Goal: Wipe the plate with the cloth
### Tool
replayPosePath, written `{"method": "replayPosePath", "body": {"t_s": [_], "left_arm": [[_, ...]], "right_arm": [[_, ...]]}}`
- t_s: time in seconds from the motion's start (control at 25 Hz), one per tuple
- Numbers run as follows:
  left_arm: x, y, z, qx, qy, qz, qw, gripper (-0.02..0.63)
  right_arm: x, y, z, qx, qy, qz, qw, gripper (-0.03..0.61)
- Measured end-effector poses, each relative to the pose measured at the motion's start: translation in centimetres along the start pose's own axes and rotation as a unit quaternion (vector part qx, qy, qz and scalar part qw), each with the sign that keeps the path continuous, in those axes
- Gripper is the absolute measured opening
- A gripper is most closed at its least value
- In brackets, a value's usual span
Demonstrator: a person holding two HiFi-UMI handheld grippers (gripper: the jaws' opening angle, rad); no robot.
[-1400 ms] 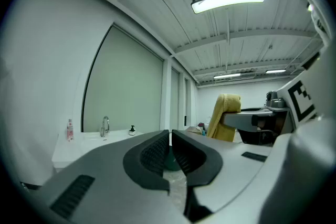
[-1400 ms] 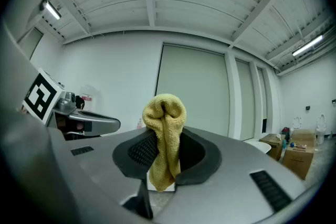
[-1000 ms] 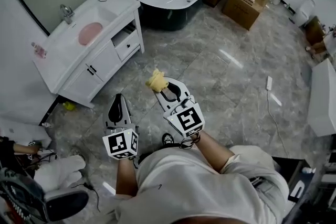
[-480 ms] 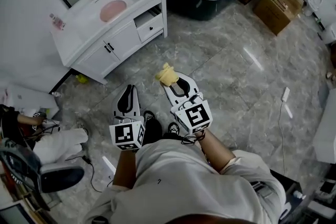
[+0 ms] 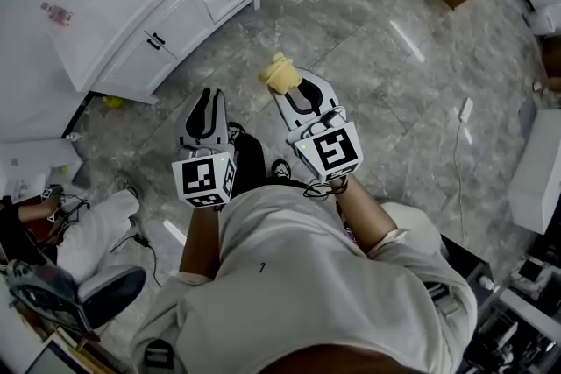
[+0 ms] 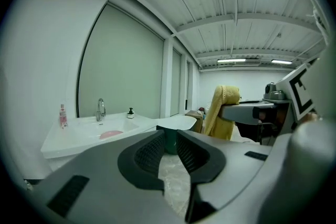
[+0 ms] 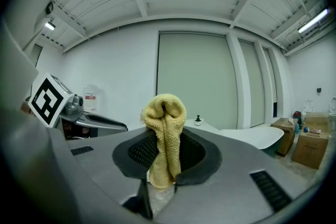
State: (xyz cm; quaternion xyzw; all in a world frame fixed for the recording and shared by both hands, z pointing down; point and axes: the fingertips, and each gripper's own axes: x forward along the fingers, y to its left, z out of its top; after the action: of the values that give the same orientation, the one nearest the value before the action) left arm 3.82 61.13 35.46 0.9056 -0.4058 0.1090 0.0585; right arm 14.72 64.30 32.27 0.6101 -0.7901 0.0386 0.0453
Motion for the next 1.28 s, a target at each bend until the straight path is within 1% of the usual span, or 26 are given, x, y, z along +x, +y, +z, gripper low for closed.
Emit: {"method": "replayPosePath", "body": {"t_s": [0.12, 0.24, 0.44, 0.64, 0.8, 0.92, 1.12, 1.28], "left_arm": [[3.1, 2.5, 0.4, -0.01, 0.001, -0.006, 0.9999, 0.083], [5.8, 6.8, 1.6, -0.013, 0.001, 0.002, 0.9999, 0.081], [9.8, 14.7, 3.7, -0.003, -0.007, 0.006, 1.0, 0.081], [12.4, 21.8, 4.3, -0.008, -0.005, 0.02, 0.9998, 0.083], [14.5, 25.0, 4.1, -0.024, 0.0, 0.029, 0.9993, 0.081], [17.1, 27.1, 3.8, -0.032, 0.011, 0.037, 0.9988, 0.081], [22.3, 30.5, 4.2, -0.032, 0.022, 0.061, 0.9974, 0.081], [27.7, 33.6, 5.6, -0.03, 0.04, 0.088, 0.9949, 0.081]], "right_arm": [[3.6, -1.3, 0.4, 0.003, 0.023, -0.007, 1.0, 0.08], [8.5, -1.4, 1.0, -0.001, 0.039, 0.006, 0.999, 0.08], [17.5, -1.1, 2.4, -0.011, 0.042, 0.017, 0.999, 0.08], [24.7, -1.0, 3.3, -0.031, 0.043, 0.017, 0.998, 0.08], [29.4, -1.3, 3.3, -0.032, 0.053, 0.028, 0.998, 0.08], [33.1, -2.4, 3.4, -0.034, 0.057, 0.038, 0.997, 0.08], [39.4, -5.3, 2.7, -0.029, 0.058, 0.064, 0.996, 0.08], [46.0, -8.5, 3.5, -0.026, 0.053, 0.101, 0.993, 0.08]]}}
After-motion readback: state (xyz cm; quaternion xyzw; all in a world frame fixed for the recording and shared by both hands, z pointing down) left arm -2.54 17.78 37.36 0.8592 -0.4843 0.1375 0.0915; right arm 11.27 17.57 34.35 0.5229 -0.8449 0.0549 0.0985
